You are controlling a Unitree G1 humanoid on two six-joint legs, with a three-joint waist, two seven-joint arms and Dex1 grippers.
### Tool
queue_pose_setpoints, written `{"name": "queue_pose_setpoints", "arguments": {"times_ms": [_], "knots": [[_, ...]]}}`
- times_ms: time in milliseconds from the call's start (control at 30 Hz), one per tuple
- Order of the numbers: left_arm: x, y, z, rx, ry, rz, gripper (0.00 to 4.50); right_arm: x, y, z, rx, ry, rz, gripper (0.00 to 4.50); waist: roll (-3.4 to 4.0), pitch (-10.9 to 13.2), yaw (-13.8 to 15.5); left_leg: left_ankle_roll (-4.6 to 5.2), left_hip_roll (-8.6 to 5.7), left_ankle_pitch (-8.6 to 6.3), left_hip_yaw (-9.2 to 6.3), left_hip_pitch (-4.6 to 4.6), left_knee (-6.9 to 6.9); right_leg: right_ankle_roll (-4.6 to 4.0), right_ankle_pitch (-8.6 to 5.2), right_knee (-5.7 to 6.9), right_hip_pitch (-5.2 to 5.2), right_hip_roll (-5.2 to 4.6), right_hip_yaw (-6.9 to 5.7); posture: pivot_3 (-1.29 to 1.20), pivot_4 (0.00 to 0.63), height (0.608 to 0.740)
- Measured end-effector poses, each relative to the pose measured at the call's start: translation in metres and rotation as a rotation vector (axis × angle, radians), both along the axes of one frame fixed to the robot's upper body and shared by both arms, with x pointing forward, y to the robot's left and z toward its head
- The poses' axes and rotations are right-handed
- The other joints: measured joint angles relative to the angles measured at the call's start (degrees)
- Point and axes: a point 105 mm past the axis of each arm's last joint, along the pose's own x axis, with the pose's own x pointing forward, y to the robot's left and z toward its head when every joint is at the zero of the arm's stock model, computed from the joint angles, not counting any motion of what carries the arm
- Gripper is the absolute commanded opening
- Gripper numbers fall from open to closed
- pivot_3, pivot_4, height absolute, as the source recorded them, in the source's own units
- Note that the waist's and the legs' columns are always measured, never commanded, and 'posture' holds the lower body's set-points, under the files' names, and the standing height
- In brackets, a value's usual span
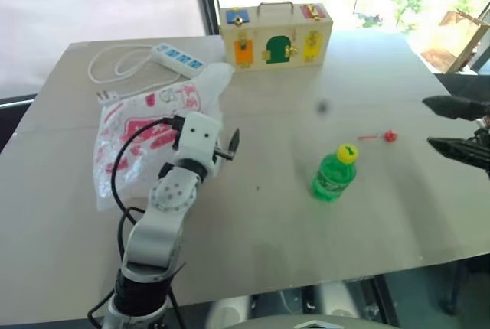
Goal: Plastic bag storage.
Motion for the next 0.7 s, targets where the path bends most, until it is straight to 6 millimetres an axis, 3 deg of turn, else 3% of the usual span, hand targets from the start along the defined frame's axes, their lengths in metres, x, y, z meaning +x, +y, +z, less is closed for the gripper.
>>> {"name": "queue_pose_setpoints", "arguments": {"times_ms": [133,200,333,467,700], "knots": [[0.0,0.001,-0.003,0.0,0.019,0.011,4.5,0.0,0.0,-0.002,-0.002,0.007,-0.001,4.44,0.0,0.0,0.0,0.0,-0.02,0.0,0.04,-0.03,0.0,0.01,0.01,0.0,-0.02,-0.03,0.02,0.0,0.15,0.74],[-0.001,0.001,-0.004,-0.001,0.025,0.015,3.95,0.0,0.0,-0.003,-0.005,0.008,-0.003,4.5,0.0,0.0,0.0,0.0,-0.02,0.0,0.04,-0.03,0.0,0.01,0.0,-0.01,-0.02,-0.03,0.02,0.0,0.15,0.74],[-0.005,0.001,-0.001,-0.007,0.028,0.024,2.29,0.002,0.0,-0.006,-0.01,0.016,-0.004,4.5,0.0,0.0,0.0,0.0,-0.02,0.0,0.04,-0.02,0.0,0.01,0.0,0.0,-0.02,-0.03,0.02,0.0,0.15,0.74],[-0.009,0.0,0.001,-0.01,0.033,0.029,0.17,0.002,0.0,-0.007,-0.011,0.019,-0.003,4.5,0.0,0.0,0.0,0.0,-0.02,0.0,0.04,-0.02,0.0,0.01,0.01,0.0,-0.02,-0.02,0.02,0.0,0.15,0.74],[-0.015,0.003,0.0,-0.019,0.053,0.045,0.07,0.004,-0.001,-0.009,-0.018,0.019,-0.013,4.5,-0.01,0.0,0.0,0.0,-0.02,0.0,0.04,-0.02,0.0,0.01,0.0,0.0,-0.02,-0.02,0.02,0.0,0.15,0.74]]}}
